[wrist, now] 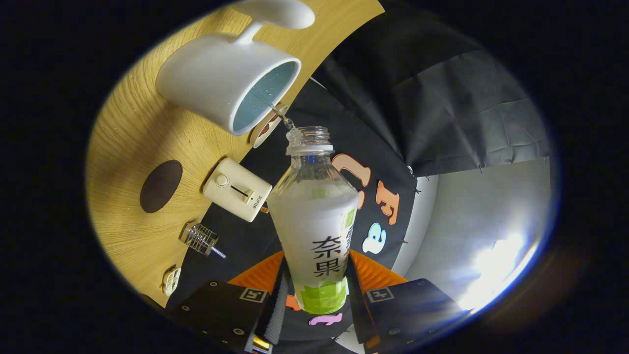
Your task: Take the bottle from table, then pour the juice into the cup, finally place the bottle on the coaster
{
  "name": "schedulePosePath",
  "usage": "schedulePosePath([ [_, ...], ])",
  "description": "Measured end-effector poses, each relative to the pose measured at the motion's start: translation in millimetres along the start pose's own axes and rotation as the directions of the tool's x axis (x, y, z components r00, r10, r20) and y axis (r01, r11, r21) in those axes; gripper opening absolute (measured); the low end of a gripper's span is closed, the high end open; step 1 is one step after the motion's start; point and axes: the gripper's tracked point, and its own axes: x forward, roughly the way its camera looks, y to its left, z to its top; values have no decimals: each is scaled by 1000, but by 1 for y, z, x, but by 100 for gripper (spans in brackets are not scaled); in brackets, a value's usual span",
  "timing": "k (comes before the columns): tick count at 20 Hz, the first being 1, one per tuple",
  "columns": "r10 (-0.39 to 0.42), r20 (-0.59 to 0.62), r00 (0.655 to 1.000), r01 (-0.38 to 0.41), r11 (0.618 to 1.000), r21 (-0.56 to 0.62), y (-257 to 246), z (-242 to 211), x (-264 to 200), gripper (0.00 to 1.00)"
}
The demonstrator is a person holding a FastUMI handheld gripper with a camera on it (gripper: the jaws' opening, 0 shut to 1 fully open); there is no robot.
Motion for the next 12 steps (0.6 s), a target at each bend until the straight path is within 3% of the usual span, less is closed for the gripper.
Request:
schedulePosePath([
  [12, 29, 1, 1000, -29, 999, 25, 5, 5, -2, 58],
])
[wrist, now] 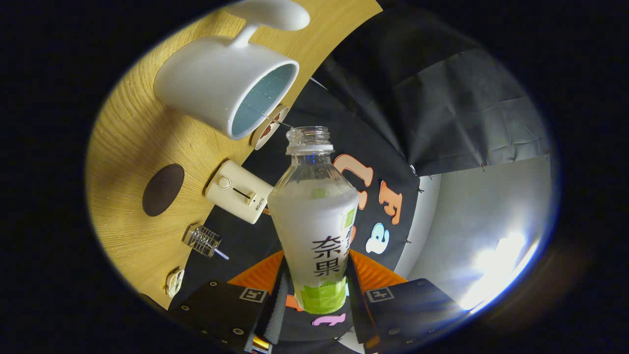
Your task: Take the bottle from table, then pour the juice into the cup, finally place the bottle on the coaster
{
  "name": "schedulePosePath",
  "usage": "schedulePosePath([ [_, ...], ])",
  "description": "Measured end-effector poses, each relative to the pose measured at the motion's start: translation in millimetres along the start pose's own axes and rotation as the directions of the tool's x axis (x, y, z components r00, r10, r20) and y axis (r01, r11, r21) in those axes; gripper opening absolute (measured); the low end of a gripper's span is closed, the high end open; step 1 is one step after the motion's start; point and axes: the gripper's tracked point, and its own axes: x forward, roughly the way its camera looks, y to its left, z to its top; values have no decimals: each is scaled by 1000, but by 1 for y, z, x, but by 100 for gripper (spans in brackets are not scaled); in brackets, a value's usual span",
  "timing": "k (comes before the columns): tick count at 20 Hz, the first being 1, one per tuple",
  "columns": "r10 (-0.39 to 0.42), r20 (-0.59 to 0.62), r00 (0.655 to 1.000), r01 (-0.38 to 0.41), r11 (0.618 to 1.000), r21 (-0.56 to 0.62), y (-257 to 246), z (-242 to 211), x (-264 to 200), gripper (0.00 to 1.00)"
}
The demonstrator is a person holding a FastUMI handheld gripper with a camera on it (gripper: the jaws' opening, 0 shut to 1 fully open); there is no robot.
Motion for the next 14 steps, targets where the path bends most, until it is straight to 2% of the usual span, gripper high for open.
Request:
schedulePosePath([
  [7, 57, -18, 998, -56, 996, 72, 11, 1, -5, 58],
  [10, 105, -41, 994, -97, 982, 162, 18, -1, -6, 58],
  [12, 151, -57, 987, -130, 954, 269, 25, -2, -5, 58],
  [14, 206, -57, 977, -167, 904, 394, 29, -1, -5, 58],
])
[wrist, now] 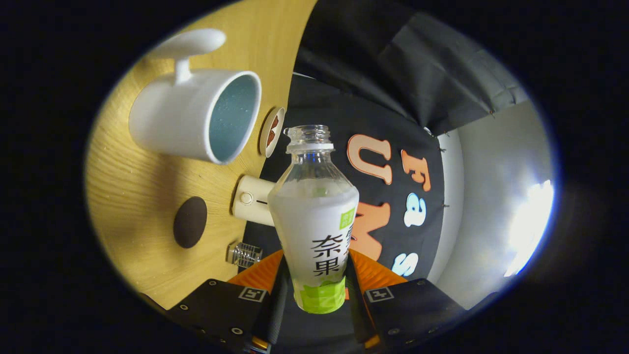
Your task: Take the bottle from table, then pour the juice into the cup, finally place the bottle on the coaster
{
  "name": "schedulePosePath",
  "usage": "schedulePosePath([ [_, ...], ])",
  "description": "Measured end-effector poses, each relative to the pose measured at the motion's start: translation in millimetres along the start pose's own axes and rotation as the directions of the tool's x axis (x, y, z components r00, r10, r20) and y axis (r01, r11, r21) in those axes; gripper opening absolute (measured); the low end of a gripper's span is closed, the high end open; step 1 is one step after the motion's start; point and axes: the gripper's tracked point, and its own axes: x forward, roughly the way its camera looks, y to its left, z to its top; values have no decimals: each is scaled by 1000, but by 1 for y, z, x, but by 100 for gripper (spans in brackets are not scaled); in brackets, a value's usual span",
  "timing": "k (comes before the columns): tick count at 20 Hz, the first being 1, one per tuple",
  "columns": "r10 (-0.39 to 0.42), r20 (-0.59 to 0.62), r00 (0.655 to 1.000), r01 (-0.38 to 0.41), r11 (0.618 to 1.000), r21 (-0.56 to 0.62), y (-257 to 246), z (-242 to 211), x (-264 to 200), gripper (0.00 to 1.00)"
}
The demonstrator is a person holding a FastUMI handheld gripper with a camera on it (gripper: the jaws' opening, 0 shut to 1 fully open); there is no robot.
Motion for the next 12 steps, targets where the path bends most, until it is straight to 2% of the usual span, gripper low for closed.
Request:
schedulePosePath([
  [1, 49, -18, 999, -47, 995, 83, 5, -3, 1, 58],
  [3, 121, -44, 992, -104, 954, 281, 13, -5, 2, 59],
  [6, 147, -43, 988, -110, 874, 474, 6, -2, -1, 59],
  [8, 157, -48, 986, -99, 804, 586, -2, -6, 4, 59],
  [9, 155, -74, 985, -71, 762, 644, -3, -11, 9, 59],
  [10, 170, -91, 981, -55, 702, 710, -5, -18, 14, 59],
  [12, 203, -99, 974, -30, 550, 835, -6, -26, 25, 59],
])
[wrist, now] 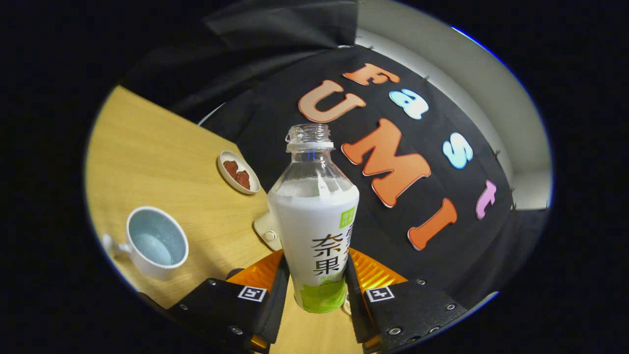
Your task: Take the bottle from table, then pour the juice into the cup, finally place the bottle on the coaster
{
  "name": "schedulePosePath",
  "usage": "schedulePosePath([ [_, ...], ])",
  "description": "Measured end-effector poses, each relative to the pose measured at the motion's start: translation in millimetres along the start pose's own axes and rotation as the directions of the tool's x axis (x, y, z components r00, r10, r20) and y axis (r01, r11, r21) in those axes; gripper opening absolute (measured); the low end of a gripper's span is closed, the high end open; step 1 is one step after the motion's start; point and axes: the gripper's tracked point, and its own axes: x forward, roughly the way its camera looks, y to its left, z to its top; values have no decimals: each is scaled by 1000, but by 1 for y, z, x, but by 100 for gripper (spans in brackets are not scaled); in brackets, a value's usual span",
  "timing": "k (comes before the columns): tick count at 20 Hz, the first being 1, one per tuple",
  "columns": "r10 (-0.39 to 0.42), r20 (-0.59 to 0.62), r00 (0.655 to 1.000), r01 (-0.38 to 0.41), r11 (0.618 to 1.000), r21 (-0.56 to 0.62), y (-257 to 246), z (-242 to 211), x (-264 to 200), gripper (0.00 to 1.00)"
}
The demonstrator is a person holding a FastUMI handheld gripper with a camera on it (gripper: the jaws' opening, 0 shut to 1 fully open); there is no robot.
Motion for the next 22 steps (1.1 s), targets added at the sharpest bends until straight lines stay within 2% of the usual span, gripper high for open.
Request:
schedulePosePath([
  [3, 28, -1, 1000, -27, 970, 243, -9, 5, 16, 59],
  [7, 74, -3, 997, -64, 878, 474, -6, -5, 31, 59],
  [11, 79, -9, 997, -61, 835, 548, 0, -10, 37, 59],
  [15, 119, -27, 993, -77, 781, 619, 14, -20, 48, 59],
  [22, 139, -94, 986, -44, 752, 658, 31, -50, 65, 59],
])
